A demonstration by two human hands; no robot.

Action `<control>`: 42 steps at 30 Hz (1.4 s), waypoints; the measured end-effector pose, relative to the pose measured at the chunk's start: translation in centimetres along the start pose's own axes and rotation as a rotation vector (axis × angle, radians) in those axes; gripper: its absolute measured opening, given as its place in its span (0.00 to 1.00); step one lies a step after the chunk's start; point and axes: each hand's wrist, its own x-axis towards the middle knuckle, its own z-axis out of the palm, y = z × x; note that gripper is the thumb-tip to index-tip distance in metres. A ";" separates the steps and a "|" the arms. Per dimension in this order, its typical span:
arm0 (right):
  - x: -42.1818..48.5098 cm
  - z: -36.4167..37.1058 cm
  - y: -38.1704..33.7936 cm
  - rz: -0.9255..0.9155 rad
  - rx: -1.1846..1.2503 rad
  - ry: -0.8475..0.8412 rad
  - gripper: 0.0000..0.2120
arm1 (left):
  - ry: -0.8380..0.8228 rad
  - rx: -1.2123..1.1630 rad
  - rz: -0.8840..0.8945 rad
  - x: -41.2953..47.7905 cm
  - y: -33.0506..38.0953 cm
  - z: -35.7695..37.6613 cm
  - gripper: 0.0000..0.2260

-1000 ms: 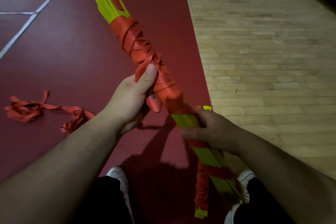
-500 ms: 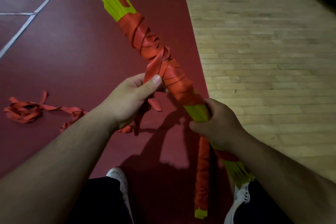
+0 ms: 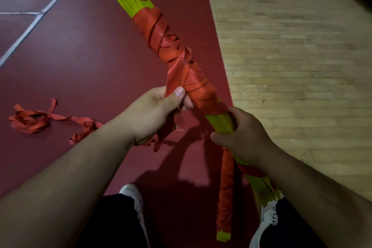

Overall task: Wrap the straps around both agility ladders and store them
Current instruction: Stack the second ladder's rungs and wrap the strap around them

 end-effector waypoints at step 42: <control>-0.1 -1.7 -0.1 -0.033 0.228 0.041 0.10 | 0.177 0.144 0.096 0.5 -0.3 0.2 0.08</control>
